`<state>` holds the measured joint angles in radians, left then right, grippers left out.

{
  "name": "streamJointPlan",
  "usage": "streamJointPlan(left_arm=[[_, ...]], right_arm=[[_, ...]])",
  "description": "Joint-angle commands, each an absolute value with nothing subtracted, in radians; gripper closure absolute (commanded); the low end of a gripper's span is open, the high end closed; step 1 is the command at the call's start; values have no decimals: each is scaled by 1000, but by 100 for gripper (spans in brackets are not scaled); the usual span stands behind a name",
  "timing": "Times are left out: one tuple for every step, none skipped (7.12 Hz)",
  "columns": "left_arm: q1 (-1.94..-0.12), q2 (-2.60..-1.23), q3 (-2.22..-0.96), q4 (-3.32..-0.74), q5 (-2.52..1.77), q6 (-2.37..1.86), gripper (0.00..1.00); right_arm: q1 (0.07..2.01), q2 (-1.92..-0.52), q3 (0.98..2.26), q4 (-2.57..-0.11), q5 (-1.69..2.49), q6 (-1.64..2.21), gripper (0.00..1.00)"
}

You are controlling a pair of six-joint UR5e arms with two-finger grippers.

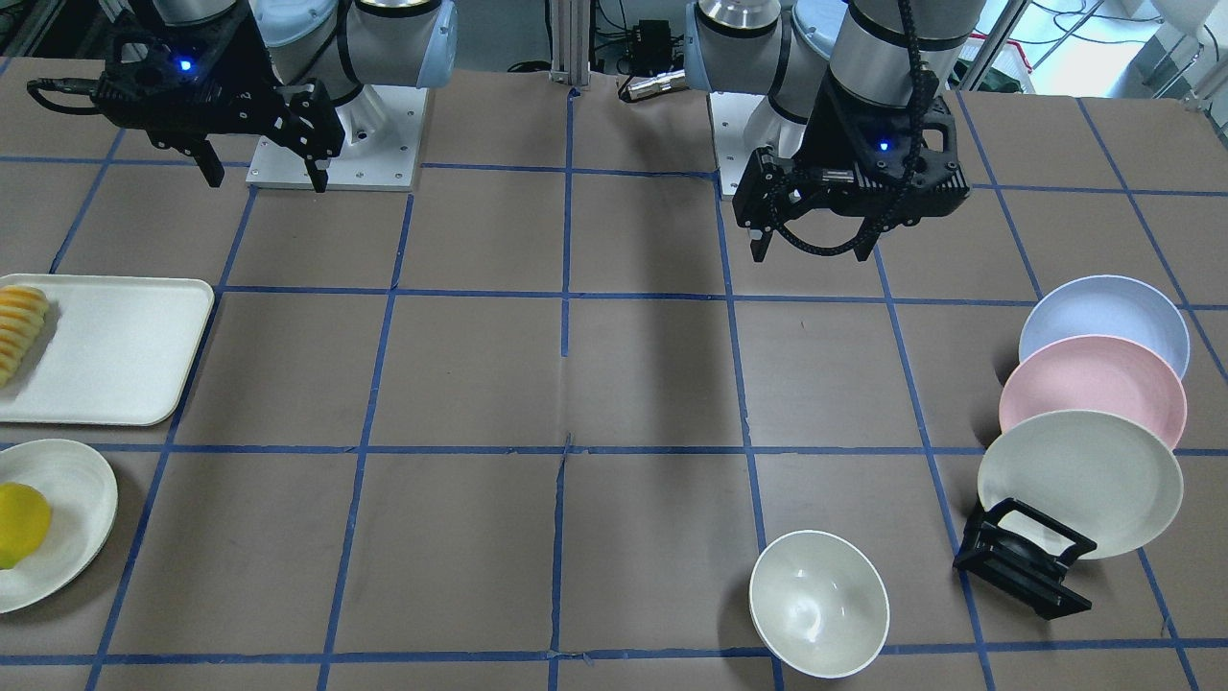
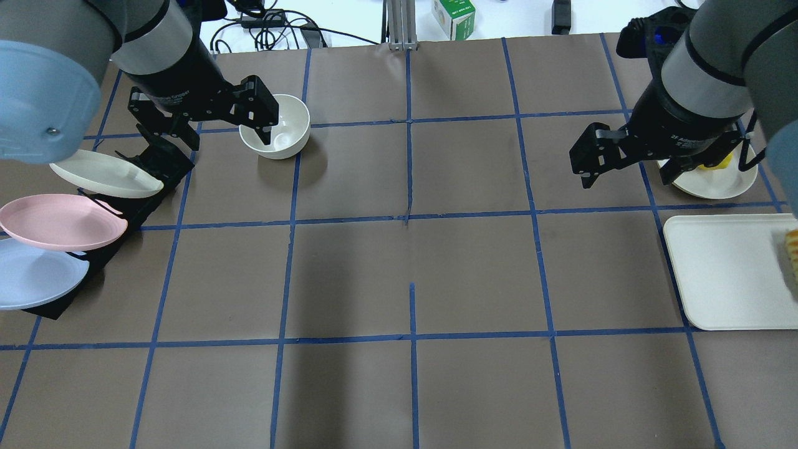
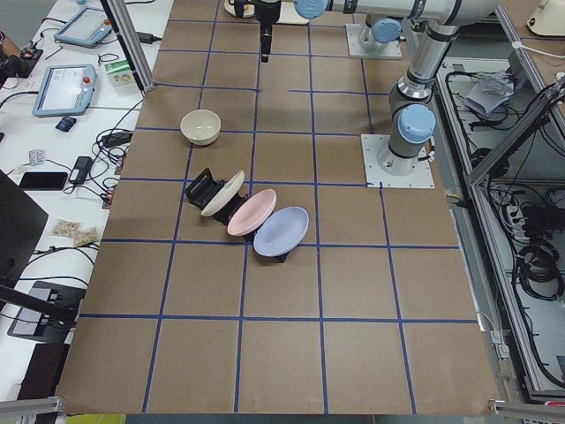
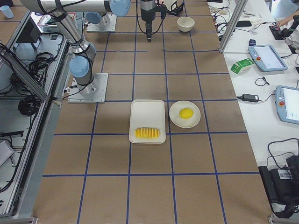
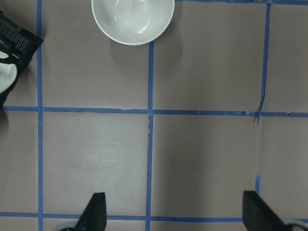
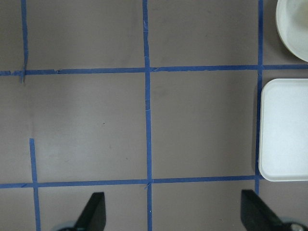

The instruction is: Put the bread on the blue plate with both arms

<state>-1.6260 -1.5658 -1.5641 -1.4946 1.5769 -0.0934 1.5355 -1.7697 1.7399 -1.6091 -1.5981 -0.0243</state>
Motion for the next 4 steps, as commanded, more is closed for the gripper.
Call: streamJointPlan(left_arm=[[-1626, -1565, -1565, -1494, 1577, -94, 0], [-1626, -1563, -1565, -1494, 1577, -94, 0], [-1626, -1563, -1566, -1496, 1577, -94, 0], [-1626, -1562, -1568, -1496, 1577, -94, 0]], right_arm=[[1536, -1770, 1738, -1611, -1598, -25, 0], [1534, -1769, 1740, -1611, -1598, -25, 0], [1535, -1769, 1746, -1609, -1598, -25, 0], [1536, -1767, 1750, -1609, -1598, -25, 0]])
